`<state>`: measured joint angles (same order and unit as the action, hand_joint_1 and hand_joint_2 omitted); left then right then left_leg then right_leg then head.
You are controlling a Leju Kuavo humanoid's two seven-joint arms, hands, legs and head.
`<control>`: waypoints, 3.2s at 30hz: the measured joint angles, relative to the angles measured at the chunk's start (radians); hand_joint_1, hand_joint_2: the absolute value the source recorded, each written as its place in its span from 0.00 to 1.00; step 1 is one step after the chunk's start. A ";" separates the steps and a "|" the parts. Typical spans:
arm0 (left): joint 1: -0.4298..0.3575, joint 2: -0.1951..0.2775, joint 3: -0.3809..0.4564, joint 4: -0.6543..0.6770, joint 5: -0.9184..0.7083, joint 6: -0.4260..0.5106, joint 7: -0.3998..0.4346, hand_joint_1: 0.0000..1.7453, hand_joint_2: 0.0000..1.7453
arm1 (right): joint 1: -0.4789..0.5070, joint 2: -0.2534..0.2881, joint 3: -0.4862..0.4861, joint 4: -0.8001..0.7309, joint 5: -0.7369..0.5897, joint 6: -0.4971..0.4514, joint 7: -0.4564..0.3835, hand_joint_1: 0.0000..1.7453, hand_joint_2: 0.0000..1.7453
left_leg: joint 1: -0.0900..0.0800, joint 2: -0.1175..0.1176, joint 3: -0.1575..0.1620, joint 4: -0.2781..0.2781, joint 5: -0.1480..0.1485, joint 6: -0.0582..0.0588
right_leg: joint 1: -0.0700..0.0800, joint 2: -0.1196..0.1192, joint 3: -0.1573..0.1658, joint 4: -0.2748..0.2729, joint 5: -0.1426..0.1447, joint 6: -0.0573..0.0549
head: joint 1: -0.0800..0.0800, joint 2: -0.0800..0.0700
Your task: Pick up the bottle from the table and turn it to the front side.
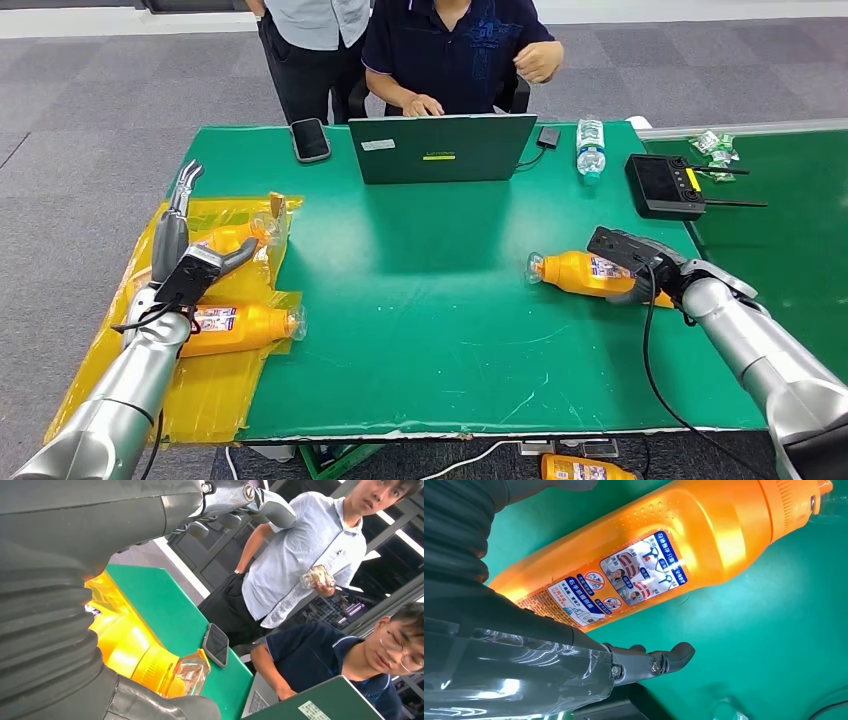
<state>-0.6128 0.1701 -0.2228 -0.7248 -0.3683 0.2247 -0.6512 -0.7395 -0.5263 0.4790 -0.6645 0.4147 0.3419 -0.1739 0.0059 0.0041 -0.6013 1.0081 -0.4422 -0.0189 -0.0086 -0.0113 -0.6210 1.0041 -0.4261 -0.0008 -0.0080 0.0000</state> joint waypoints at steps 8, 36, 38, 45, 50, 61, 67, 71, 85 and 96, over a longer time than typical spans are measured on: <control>0.003 -0.004 0.000 0.002 0.000 0.005 0.000 0.00 1.00 | -0.005 0.000 0.025 0.000 -0.007 -0.013 0.007 0.00 1.00 | 0.000 0.000 -0.001 0.000 0.000 0.000 | 0.000 0.000 0.000 0.000 0.000 0.000 | 0.000 0.000; 0.060 0.012 0.004 -0.044 0.006 -0.004 0.000 0.00 1.00 | -0.029 -0.027 0.096 0.162 -0.056 -0.051 -0.006 0.00 1.00 | 0.000 -0.001 0.000 0.000 0.000 0.000 | 0.000 -0.001 0.000 0.000 0.000 0.000 | 0.000 0.000; 0.064 0.013 0.006 -0.048 0.006 -0.004 0.000 0.00 1.00 | -0.024 -0.027 0.096 0.162 -0.059 -0.056 -0.008 0.00 1.00 | 0.000 -0.001 0.000 0.000 0.000 0.000 | 0.000 -0.001 0.000 0.000 0.000 0.000 | 0.000 0.000; 0.073 0.013 0.017 -0.056 0.010 -0.005 0.000 0.00 1.00 | 0.009 -0.022 0.096 0.162 -0.076 -0.081 -0.029 0.80 1.00 | 0.000 -0.001 0.000 0.000 0.000 0.000 | 0.000 -0.001 0.001 0.000 0.000 0.000 | 0.000 0.000; 0.073 0.013 0.019 -0.057 0.014 -0.005 0.000 0.00 1.00 | 0.020 -0.008 0.096 0.161 -0.084 -0.076 -0.046 1.00 1.00 | 0.001 0.000 0.001 0.000 0.000 0.000 | 0.001 -0.001 0.001 0.000 0.000 0.000 | 0.000 0.000; 0.084 0.012 0.019 -0.065 0.014 -0.005 0.000 0.00 1.00 | 0.021 0.010 0.096 0.157 -0.086 -0.077 -0.058 1.00 1.00 | 0.001 0.000 0.003 0.000 0.000 0.000 | 0.001 0.000 0.004 0.000 0.000 0.000 | 0.000 0.000; 0.084 0.012 0.021 -0.065 0.015 -0.005 0.000 0.00 1.00 | 0.021 0.016 0.096 0.156 -0.086 -0.081 -0.058 1.00 1.00 | 0.001 0.001 0.004 0.000 0.000 0.000 | 0.001 0.000 0.004 0.000 0.000 0.000 | 0.000 0.000; 0.087 0.012 0.023 -0.066 0.013 -0.005 0.000 0.00 1.00 | 0.024 0.033 0.094 0.146 -0.089 -0.109 -0.077 1.00 1.00 | 0.001 0.002 0.004 0.000 0.000 0.000 | 0.001 0.000 0.004 0.000 0.000 0.000 | 0.000 0.000; 0.049 -0.056 0.026 -0.058 0.023 -0.036 0.000 0.00 1.00 | 0.053 0.285 0.012 -0.017 -0.016 -0.430 -0.090 1.00 1.00 | 0.001 0.002 0.001 0.000 0.001 -0.001 | 0.001 0.001 0.001 0.001 0.001 -0.001 | 0.000 0.000; -0.016 -0.145 0.024 -0.022 0.109 -0.153 0.000 0.00 1.00 | -0.008 0.443 -0.016 -0.053 0.019 -0.438 -0.091 1.00 1.00 | 0.001 0.002 0.001 0.000 0.002 -0.001 | 0.001 0.001 0.000 0.000 0.001 -0.001 | 0.000 0.000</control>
<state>-0.6292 0.0253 -0.1987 -0.7467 -0.2589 0.0720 -0.6512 -0.7474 -0.0833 0.4627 -0.7172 0.4336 -0.0963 -0.2651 0.0069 0.0058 -0.6005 1.0079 -0.4406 -0.0201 -0.0077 -0.0103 -0.6208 1.0045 -0.4255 -0.0016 -0.0080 0.0000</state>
